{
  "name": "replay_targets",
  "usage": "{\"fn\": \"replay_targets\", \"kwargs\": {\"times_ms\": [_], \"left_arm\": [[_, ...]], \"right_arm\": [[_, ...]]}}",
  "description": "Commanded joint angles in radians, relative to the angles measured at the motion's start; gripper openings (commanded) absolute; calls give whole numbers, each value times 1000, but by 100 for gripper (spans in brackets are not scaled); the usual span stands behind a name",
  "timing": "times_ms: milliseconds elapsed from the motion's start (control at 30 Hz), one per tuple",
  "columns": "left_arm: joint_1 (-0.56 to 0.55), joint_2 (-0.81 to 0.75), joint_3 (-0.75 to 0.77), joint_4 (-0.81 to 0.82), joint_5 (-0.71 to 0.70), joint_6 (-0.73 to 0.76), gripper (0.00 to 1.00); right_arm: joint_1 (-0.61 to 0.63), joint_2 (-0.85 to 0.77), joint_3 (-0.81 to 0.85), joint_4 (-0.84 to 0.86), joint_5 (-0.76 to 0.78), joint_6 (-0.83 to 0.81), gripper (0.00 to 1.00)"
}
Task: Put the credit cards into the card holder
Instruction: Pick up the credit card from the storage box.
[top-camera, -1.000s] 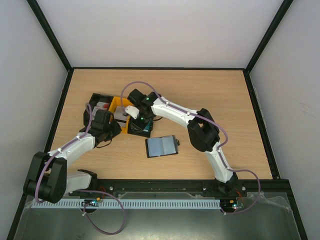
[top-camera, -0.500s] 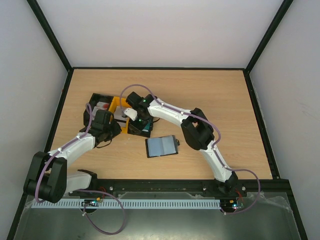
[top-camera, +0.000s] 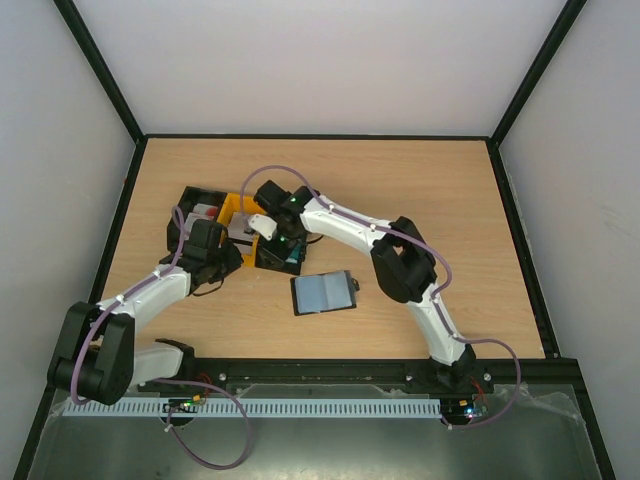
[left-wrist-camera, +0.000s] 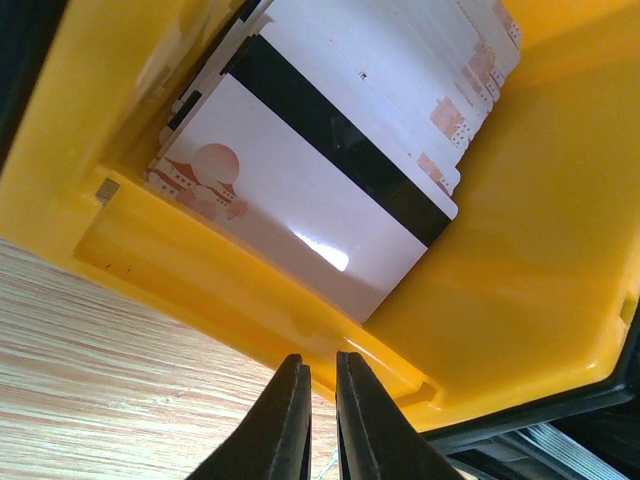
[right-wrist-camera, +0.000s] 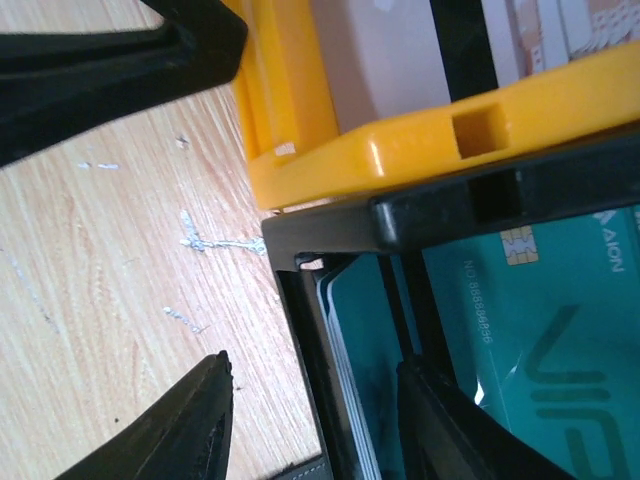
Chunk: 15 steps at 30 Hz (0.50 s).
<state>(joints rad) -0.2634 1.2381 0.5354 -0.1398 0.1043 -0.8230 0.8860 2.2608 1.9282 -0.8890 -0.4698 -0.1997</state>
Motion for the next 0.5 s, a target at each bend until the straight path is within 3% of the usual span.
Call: {"fn": "replay_targets", "kwargs": {"times_ms": [0, 267, 467], "left_arm": [[-2, 10, -13, 11, 0, 7, 11], [-1, 8, -13, 10, 0, 8, 11], [0, 11, -15, 11, -2, 8, 11]], "right_arm": [[8, -71, -15, -25, 12, -13, 43], [8, -48, -16, -29, 18, -12, 32], [7, -19, -5, 36, 112, 41, 53]]}}
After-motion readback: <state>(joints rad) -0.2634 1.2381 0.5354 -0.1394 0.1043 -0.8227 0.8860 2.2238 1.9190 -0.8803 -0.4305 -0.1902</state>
